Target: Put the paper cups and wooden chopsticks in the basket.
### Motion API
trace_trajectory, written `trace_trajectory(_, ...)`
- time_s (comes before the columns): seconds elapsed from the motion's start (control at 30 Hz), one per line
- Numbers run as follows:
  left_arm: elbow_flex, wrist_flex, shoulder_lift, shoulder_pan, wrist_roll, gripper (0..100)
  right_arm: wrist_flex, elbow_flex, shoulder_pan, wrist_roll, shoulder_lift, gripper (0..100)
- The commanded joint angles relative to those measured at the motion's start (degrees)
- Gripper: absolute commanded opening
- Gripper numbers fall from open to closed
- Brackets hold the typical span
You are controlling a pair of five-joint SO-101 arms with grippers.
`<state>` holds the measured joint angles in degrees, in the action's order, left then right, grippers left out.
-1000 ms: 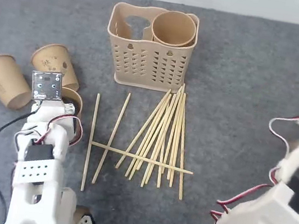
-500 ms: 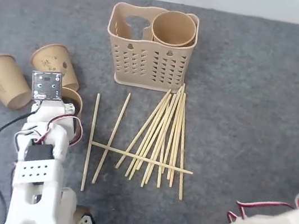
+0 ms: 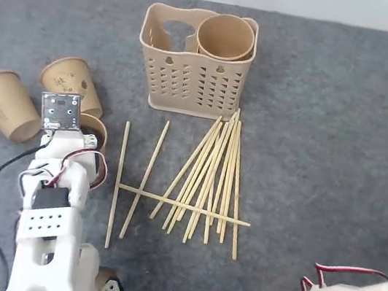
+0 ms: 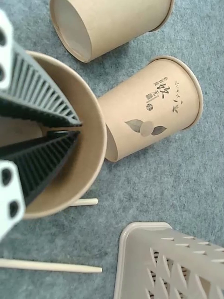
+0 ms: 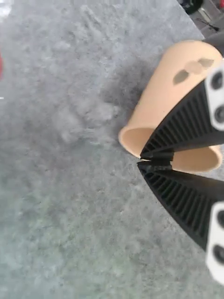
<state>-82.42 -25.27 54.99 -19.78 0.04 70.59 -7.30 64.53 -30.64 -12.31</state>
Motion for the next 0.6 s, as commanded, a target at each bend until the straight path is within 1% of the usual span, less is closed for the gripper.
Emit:
trace_trajectory(0.0,0.04,-0.53,-1.76,0.0,-0.53,1,2.68,-8.53,-0.4,2.29,3.38,2.8)
trace_trajectory(0.1,0.04,-0.44,-1.76,0.0,-0.53,1,7.34,-15.91,1.71,2.64,3.38,6.2)
trace_trajectory(0.2,0.04,-0.44,-1.76,0.0,-0.53,1,12.18,-20.92,4.44,2.11,3.38,2.8)
trace_trajectory(0.27,0.13,-0.44,-1.76,0.0,-0.53,1,14.46,-21.71,6.46,0.0,3.38,0.6)
trace_trajectory(0.37,0.13,-0.44,-1.76,0.0,-0.53,2,16.57,-21.71,9.54,-3.69,2.95,2.7)
trace_trajectory(0.5,0.13,-0.44,-1.76,0.0,-0.53,2,17.27,-21.36,14.2,-4.4,2.59,6.3)
trace_trajectory(0.57,0.13,-0.44,-1.76,0.0,-0.53,2,16.84,-19.87,14.9,-6.77,2.33,6.1)
